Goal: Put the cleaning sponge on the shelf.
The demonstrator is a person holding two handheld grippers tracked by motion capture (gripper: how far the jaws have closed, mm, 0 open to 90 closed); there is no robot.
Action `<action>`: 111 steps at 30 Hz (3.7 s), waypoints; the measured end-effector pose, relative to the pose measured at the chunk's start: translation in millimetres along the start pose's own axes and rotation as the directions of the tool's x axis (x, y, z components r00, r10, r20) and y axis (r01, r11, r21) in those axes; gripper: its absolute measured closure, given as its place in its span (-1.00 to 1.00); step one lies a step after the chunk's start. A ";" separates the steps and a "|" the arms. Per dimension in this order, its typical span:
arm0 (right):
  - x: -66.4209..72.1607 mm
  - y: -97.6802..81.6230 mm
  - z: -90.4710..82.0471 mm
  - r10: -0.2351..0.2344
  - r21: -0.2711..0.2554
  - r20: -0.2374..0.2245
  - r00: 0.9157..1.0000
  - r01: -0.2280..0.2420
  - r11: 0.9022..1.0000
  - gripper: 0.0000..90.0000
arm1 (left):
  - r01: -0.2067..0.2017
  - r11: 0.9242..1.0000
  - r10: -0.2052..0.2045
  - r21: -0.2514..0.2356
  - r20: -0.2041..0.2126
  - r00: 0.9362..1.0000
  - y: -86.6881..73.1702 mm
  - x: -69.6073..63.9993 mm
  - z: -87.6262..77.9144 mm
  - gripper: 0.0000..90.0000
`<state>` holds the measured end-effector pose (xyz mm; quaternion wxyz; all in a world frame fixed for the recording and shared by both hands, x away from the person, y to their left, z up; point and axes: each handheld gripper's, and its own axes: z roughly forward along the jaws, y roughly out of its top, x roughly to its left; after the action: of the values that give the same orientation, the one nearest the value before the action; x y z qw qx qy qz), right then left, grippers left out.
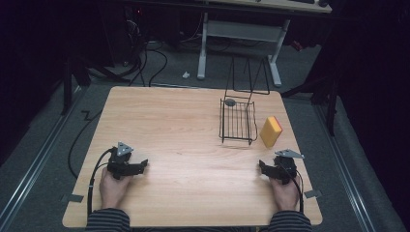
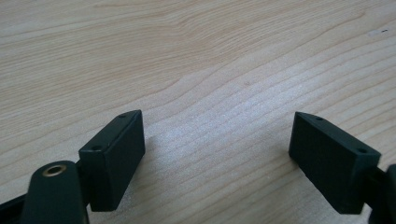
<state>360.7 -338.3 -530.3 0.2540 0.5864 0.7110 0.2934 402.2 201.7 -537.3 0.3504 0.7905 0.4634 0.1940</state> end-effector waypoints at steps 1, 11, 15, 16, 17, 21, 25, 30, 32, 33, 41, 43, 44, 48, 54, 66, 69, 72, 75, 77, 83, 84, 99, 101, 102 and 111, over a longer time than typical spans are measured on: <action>0.0 0.0 0.0 0.000 0.000 0.000 1.000 0.000 1.000 -0.45 | 0.000 1.000 0.000 0.000 0.000 1.000 0.0 0.0 0.0 -0.58; -0.4 0.0 0.2 0.004 -0.005 -0.003 1.000 -0.004 1.000 -0.44 | 0.001 1.000 -0.001 0.000 0.000 1.000 0.0 0.1 -0.1 -0.58; -0.3 -0.3 -0.3 -0.001 -0.002 -0.003 1.000 0.001 1.000 -0.43 | 0.002 1.000 -0.002 0.002 0.004 1.000 0.1 0.7 -0.4 -0.58; -0.3 -0.3 -0.3 -0.001 -0.002 -0.003 1.000 0.001 1.000 -0.43 | 0.002 1.000 -0.002 0.002 0.004 1.000 0.1 0.7 -0.4 -0.58; -0.2 -0.3 -0.5 0.001 -0.001 -0.003 1.000 -0.001 1.000 -0.43 | 0.002 1.000 -0.002 0.002 0.003 1.000 0.1 0.6 -0.4 -0.57; -0.1 -0.5 -0.7 0.002 -0.001 -0.003 1.000 -0.002 1.000 -0.43 | 0.004 1.000 -0.004 -0.001 0.003 1.000 0.0 0.9 -0.4 -0.57; 0.1 -1.0 -0.8 0.007 -0.010 0.012 1.000 -0.007 1.000 -0.43 | 0.003 1.000 -0.003 0.001 0.004 1.000 0.0 0.9 -0.5 -0.57; -0.4 -1.0 -3.3 0.019 -0.022 -0.002 1.000 -0.019 1.000 -0.41 | 0.003 1.000 -0.003 0.001 0.003 1.000 0.0 0.8 -0.5 -0.57; -0.3 -0.7 -7.0 0.017 -0.041 0.000 1.000 -0.017 0.999 -0.38 | 0.001 1.000 -0.001 0.002 0.002 1.000 0.0 0.6 -0.4 -0.57; -0.9 -0.5 -10.7 0.027 -0.055 -0.011 1.000 -0.028 0.998 -0.37 | 0.001 1.000 -0.001 0.002 0.001 1.000 0.0 0.5 -0.4 -0.57; -4.9 -1.6 -24.1 0.057 -0.100 -0.038 0.998 -0.060 0.993 -0.35 | 0.001 1.000 -0.001 0.002 0.001 1.000 0.0 0.6 -0.5 -0.57; -8.7 -0.8 -32.7 0.070 -0.129 -0.054 0.996 -0.077 0.989 -0.33 | 0.001 1.000 -0.001 0.002 0.001 1.000 -0.1 0.6 -0.5 -0.57; -8.7 -0.8 -32.7 0.070 -0.129 -0.054 0.996 -0.077 0.989 -0.33 | 0.001 1.000 -0.001 0.002 0.001 1.000 -0.1 0.6 -0.5 -0.57; -16.0 0.8 -46.3 0.092 -0.178 -0.071 0.993 -0.103 0.979 -0.31 | 0.002 1.000 -0.002 0.002 0.002 1.000 -0.1 0.7 -0.6 -0.57; -20.6 7.9 -55.9 0.093 -0.225 -0.080 0.992 -0.109 0.968 -0.31 | 0.001 1.000 -0.001 0.002 0.000 1.000 -0.1 0.5 -0.5 -0.57; -30.5 36.5 -62.7 0.095 -0.287 -0.068 0.993 -0.111 0.952 -0.31 | 0.001 1.000 -0.001 0.002 0.000 1.000 -0.1 0.5 -0.6 -0.57; -33.1 44.0 -60.9 0.098 -0.289 -0.065 0.993 -0.113 0.951 -0.31 | 0.002 1.000 -0.002 0.002 0.001 1.000 -0.1 0.7 -0.6 -0.57; -34.7 51.5 -58.2 0.097 -0.300 -0.061 0.993 -0.111 0.948 -0.31 | 0.001 1.000 -0.001 0.002 0.000 1.000 -0.1 0.6 -0.6 -0.57; -34.7 54.7 -56.3 0.093 -0.310 -0.058 0.994 -0.106 0.945 -0.31 | 0.001 1.000 -0.001 0.002 0.000 1.000 -0.1 0.5 -0.6 -0.57; -34.6 58.1 -53.3 0.094 -0.307 -0.054 0.994 -0.106 0.946 -0.31 | 0.000 1.000 0.000 0.002 -0.001 1.000 -0.1 0.5 -0.5 -0.57; -32.3 69.9 -41.7 0.085 -0.319 -0.047 0.995 -0.096 0.943 -0.32 | 0.000 1.000 0.000 0.002 -0.001 1.000 -0.1 0.5 -0.5 -0.57; -31.8 72.9 -36.6 0.084 -0.319 -0.043 0.996 -0.094 0.943 -0.32 | 0.000 1.000 0.000 0.000 -0.002 1.000 -0.2 0.4 -0.4 -0.57; -34.5 76.5 -4.6 0.110 -0.274 -0.031 0.993 -0.115 0.955 -0.34 | 0.001 1.000 -0.001 0.000 -0.002 1.000 -0.2 0.4 -0.4 -0.57; -34.6 76.0 0.1 0.116 -0.267 -0.035 0.993 -0.121 0.956 -0.34 | 0.001 1.000 -0.001 0.000 -0.002 1.000 -0.2 0.4 -0.4 -0.57; -34.9 75.5 4.5 0.119 -0.257 -0.033 0.992 -0.123 0.958 -0.33 | 0.001 1.000 -0.001 0.000 -0.002 1.000 -0.2 0.4 -0.5 -0.57; -34.4 72.5 18.8 0.129 -0.235 -0.025 0.991 -0.131 0.963 -0.28 | 0.001 1.000 -0.001 0.000 -0.002 1.000 -0.2 0.4 -0.4 -0.57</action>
<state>429.9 -359.7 -491.0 0.2987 0.5962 0.6321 0.3947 401.9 202.3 -537.2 0.3500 0.7900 0.4641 0.1949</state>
